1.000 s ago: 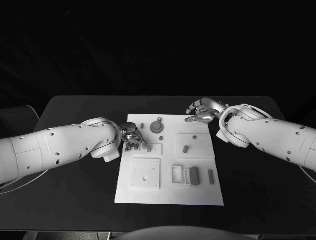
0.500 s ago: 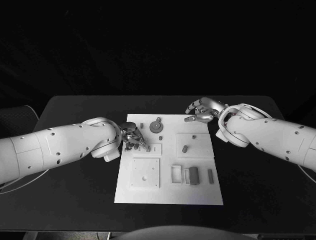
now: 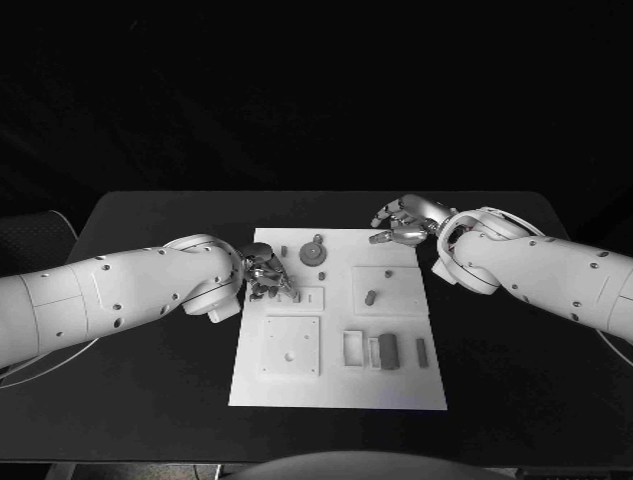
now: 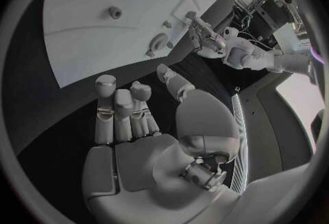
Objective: Assemble the parts on the task board
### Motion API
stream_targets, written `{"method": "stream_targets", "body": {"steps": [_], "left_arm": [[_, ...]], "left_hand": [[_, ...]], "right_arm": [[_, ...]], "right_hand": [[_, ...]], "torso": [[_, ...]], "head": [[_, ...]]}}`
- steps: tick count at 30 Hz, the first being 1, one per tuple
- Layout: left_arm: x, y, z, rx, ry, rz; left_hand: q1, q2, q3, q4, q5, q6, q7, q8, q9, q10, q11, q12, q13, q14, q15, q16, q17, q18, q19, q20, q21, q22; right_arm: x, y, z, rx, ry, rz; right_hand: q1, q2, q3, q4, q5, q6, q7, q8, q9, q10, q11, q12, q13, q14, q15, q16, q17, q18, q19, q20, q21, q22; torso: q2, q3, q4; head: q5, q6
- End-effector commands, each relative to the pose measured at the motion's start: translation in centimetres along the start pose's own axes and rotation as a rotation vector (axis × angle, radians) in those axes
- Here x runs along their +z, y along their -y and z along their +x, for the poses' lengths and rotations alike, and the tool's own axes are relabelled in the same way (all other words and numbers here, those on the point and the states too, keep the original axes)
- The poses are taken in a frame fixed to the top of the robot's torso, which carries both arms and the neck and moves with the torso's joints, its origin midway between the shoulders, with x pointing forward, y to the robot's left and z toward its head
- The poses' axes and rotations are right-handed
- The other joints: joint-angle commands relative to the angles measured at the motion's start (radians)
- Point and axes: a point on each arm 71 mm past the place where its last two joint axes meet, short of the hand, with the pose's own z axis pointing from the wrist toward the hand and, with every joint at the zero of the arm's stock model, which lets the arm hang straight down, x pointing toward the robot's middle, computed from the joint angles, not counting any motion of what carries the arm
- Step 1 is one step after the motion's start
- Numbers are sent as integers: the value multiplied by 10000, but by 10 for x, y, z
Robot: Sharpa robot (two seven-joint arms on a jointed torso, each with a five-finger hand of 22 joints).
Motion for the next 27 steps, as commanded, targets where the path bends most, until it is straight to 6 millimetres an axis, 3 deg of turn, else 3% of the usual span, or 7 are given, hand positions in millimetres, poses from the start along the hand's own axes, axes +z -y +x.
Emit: {"method": "stream_targets", "body": {"steps": [1,27], "left_arm": [[0,2,0,-173,69,87],[2,3,0,-415,42,28]], "left_hand": [[-33,103,23,46,-37,107,14,53,17,85,-13,42,-10,29,-66,20,-9,771,76,-24,55,134],[-51,132,62,130,9,58,20,12,7,98,-11,59,-42,43,-74,41,-32,770,83,-48,72,142]], "right_arm": [[0,-1,1,-15,-129,-72],[-1,0,1,-15,-134,-54]], "right_hand": [[-86,13,28,45,33,-12,67,30,-13,-64,-6,65,-9,-29,-37,35,-15,683,23,-79,-33,40],[-84,15,32,44,37,-17,67,30,-16,-63,-5,70,-14,-27,-37,38,-18,683,25,-81,-33,42]], "torso": [[0,1,2],[0,2,1]], "head": [[0,3],[18,-7]]}}
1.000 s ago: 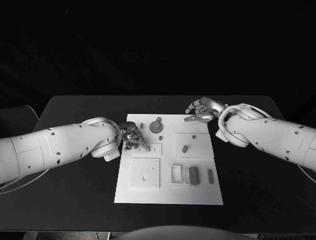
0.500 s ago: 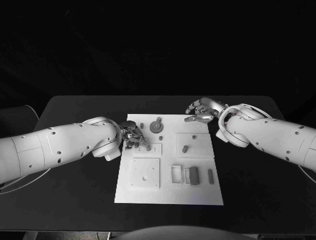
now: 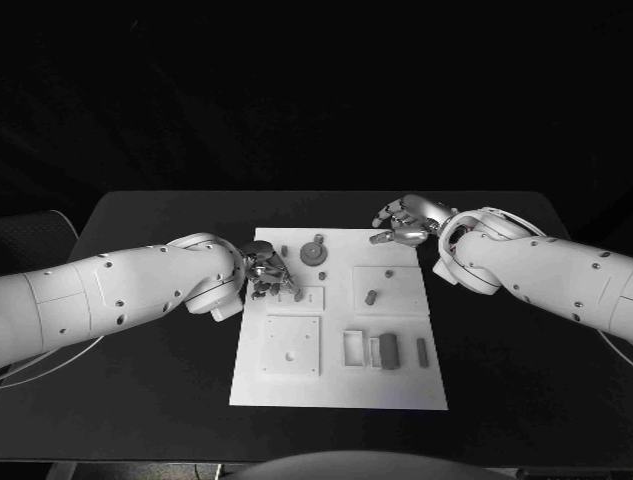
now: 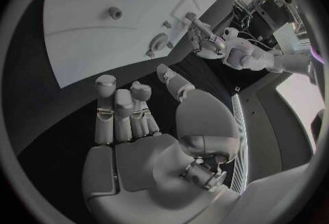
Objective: Assemble the parts on the task board
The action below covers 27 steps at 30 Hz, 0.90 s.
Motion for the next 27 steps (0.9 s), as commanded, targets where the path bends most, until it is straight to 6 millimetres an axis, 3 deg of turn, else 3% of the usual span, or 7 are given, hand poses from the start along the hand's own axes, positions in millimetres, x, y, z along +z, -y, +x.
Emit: {"method": "stream_targets", "body": {"steps": [1,18,27], "left_arm": [[1,1,1,-81,-20,9],[0,0,2,-46,-135,-22],[0,-1,4,-40,-505,-54]], "left_hand": [[22,74,30,42,16,13,17,11,-5,67,20,60,-15,-27,-73,41,-13,785,46,-14,33,137],[217,91,238,8,27,-74,46,-52,-16,49,45,79,-60,-36,-55,52,-55,768,39,-17,35,134],[-43,-133,201,242,46,-150,90,-118,-35,-4,88,99,-97,-75,-15,56,-97,747,1,4,18,128]], "right_arm": [[0,-1,1,-17,-125,-58],[0,0,1,-18,-135,-54],[0,0,1,-19,-139,-51]], "right_hand": [[-84,15,31,44,37,16,67,30,-17,-65,-4,70,-16,-27,-37,38,-10,683,0,-62,-33,42],[-84,15,33,43,38,14,68,31,-19,-64,-3,73,-19,-26,-37,39,-12,683,2,-63,-33,44],[-85,15,33,43,38,14,68,32,-19,-64,-3,74,-20,-26,-37,39,-13,683,2,-64,-33,44]], "torso": [[-2,-5,4],[-3,-14,5],[-4,-14,6]], "head": [[4,-3],[1,-12],[-7,-24]]}}
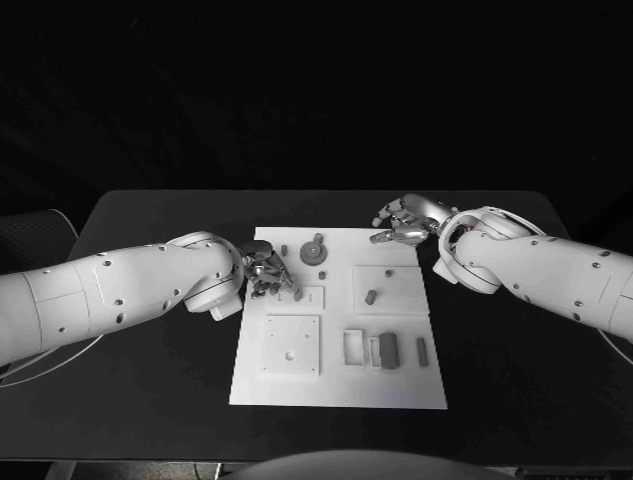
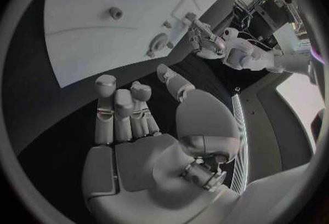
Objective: Assemble the parts on the task board
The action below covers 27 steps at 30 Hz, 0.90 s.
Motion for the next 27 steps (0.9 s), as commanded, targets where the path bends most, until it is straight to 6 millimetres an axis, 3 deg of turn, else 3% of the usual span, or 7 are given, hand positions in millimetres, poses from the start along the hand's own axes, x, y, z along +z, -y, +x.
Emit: {"method": "stream_targets", "body": {"steps": [1,10,27], "left_arm": [[0,0,5,4,-441,-6],[0,0,5,-19,-585,-11],[0,-2,5,-262,-644,-144]], "left_hand": [[-159,-160,-24,99,54,-78,29,-48,-20,-13,92,63,-16,-85,-22,57,-17,748,-16,-14,16,131],[-564,-422,-214,353,360,-85,42,-85,-26,-61,105,102,-55,-122,-9,82,-66,776,-55,-7,8,135],[-831,-637,-308,515,382,-150,57,-142,-40,-90,118,128,-90,-134,-3,99,-110,798,-69,-4,-9,124]], "right_arm": [[0,-1,1,-18,-136,-60],[0,0,1,-20,-136,-58],[0,0,2,-37,-133,-55]], "right_hand": [[-85,15,33,43,38,9,91,33,-11,-80,12,35,-12,-26,-36,39,-15,683,-8,-82,-33,44],[-86,15,33,44,39,10,91,34,-11,-80,12,36,-14,-26,-36,40,-16,683,-8,-83,-33,45],[-88,16,34,45,39,7,91,34,-13,-80,12,38,-17,-25,-36,41,-17,683,-7,-83,-34,46]], "torso": [[0,0,4],[3,5,-3],[-1,2,-2]], "head": [[-7,-7],[-8,-7],[-22,-8]]}}
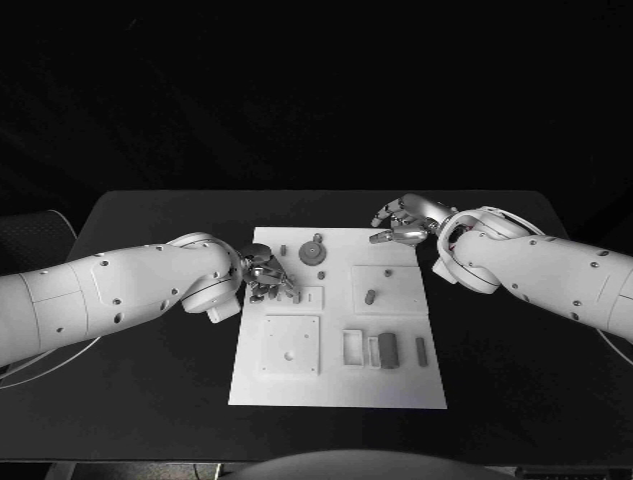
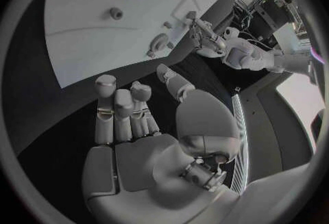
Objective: Assemble the parts on the task board
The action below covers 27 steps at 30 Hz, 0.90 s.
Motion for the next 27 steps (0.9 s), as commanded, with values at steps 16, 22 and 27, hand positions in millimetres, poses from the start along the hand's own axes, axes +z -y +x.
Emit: {"method": "stream_targets", "body": {"steps": [16,22,27], "left_arm": [[0,2,3,194,-206,-44],[0,5,4,585,33,-45],[0,7,4,886,259,-99]], "left_hand": [[-273,-439,-144,103,-198,-33,35,-58,6,-38,50,83,-46,-58,-8,88,-59,835,-37,-29,-14,119],[-663,-639,-597,28,-261,-80,44,-86,16,-64,62,102,-74,-77,2,100,-97,849,-64,-20,-42,108],[-934,-616,-931,-52,-258,-86,34,-93,29,-60,48,116,-96,-75,-12,111,-127,879,-70,-29,-75,89]], "right_arm": [[0,0,2,-37,-123,-64],[0,-1,2,-36,-127,-68],[0,-1,2,-35,-131,-71]], "right_hand": [[-88,14,35,44,39,-3,52,35,-16,-82,13,41,-12,-24,-36,42,-10,685,-30,-68,-34,40],[-88,14,35,43,40,-4,52,35,-16,-82,13,42,-13,-24,-36,42,-11,685,-30,-68,-35,40],[-88,14,35,43,40,-4,52,35,-16,-82,13,42,-13,-24,-36,43,-11,685,-30,-69,-35,40]], "torso": [[1,1,1],[0,6,0],[1,8,-4]], "head": [[-1,-1],[-1,-2],[0,-2]]}}
